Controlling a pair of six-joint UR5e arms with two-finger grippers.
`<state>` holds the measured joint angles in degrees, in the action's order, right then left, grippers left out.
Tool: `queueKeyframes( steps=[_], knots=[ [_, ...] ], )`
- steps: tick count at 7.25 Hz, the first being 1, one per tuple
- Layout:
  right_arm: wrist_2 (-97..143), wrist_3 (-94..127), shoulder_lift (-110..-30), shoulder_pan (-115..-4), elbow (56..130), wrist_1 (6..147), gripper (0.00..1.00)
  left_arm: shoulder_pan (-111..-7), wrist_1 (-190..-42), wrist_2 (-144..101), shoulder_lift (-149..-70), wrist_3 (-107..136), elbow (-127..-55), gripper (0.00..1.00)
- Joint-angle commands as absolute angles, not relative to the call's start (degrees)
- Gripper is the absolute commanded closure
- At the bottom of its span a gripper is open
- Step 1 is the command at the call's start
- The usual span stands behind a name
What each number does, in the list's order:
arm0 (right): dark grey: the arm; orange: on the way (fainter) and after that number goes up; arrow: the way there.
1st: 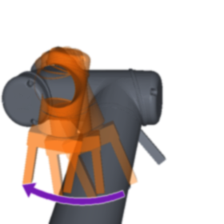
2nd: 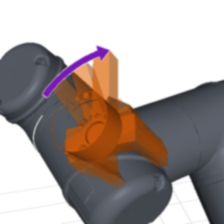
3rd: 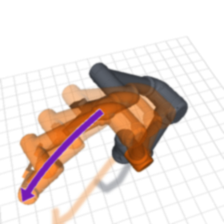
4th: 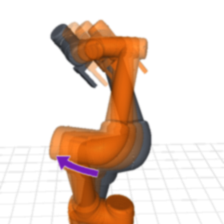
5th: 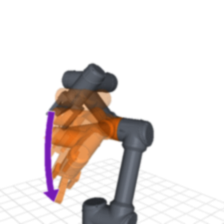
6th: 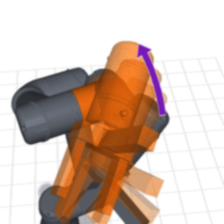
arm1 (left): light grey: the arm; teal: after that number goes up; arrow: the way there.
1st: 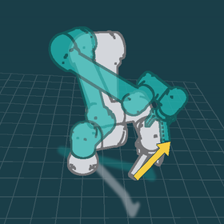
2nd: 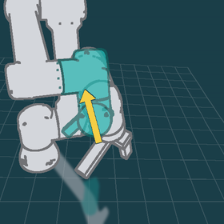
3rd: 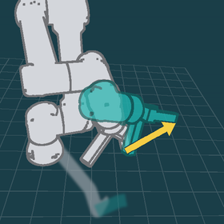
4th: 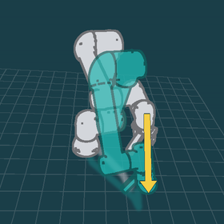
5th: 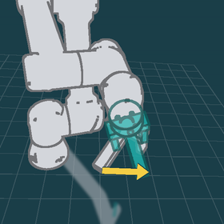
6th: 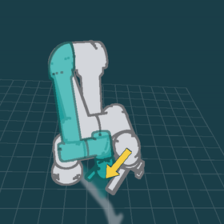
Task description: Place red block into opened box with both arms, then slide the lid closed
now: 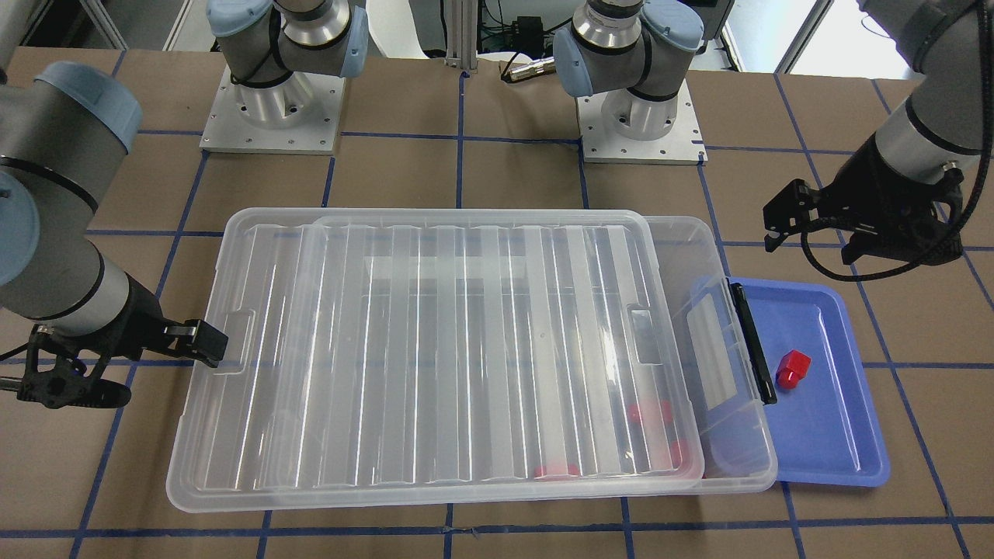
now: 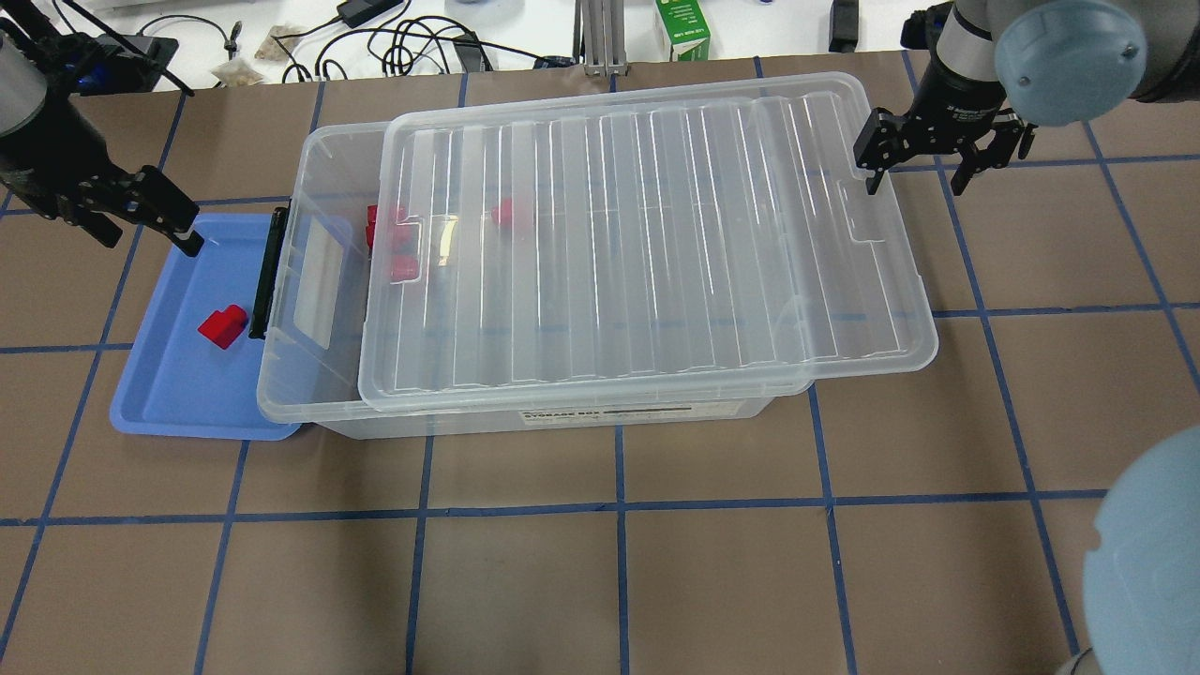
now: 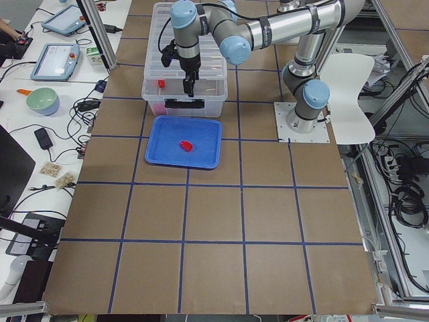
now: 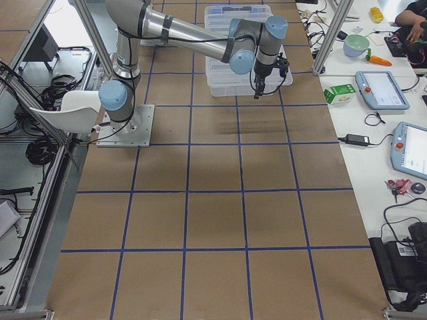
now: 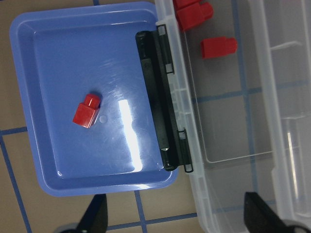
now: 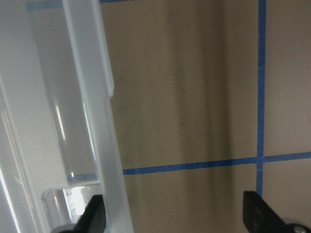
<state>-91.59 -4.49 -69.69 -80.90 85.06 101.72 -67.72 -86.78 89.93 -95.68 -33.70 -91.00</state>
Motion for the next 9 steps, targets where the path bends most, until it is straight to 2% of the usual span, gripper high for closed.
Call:
queueKeyframes(
  steps=[1,3,6,9],
  knots=[
    [-92.1,-8.0,-69.6,-78.7,85.2,102.0,0.00,-63.6,-84.6,89.7,-98.5,-39.4,-91.1,0.00],
    [-92.1,-9.0,-69.6,-77.1,84.9,102.0,0.00,-62.5,-79.8,89.7,-101.3,-43.6,-92.4,0.00],
    [-92.2,-13.1,-69.6,-75.1,84.7,102.2,0.00,-60.8,-64.5,89.7,-105.0,-48.4,-100.3,0.00],
    [-93.3,-16.7,-69.6,-72.5,84.7,102.1,0.00,-60.7,-64.0,88.3,-108.7,-48.9,-101.3,0.00]
  ],
)
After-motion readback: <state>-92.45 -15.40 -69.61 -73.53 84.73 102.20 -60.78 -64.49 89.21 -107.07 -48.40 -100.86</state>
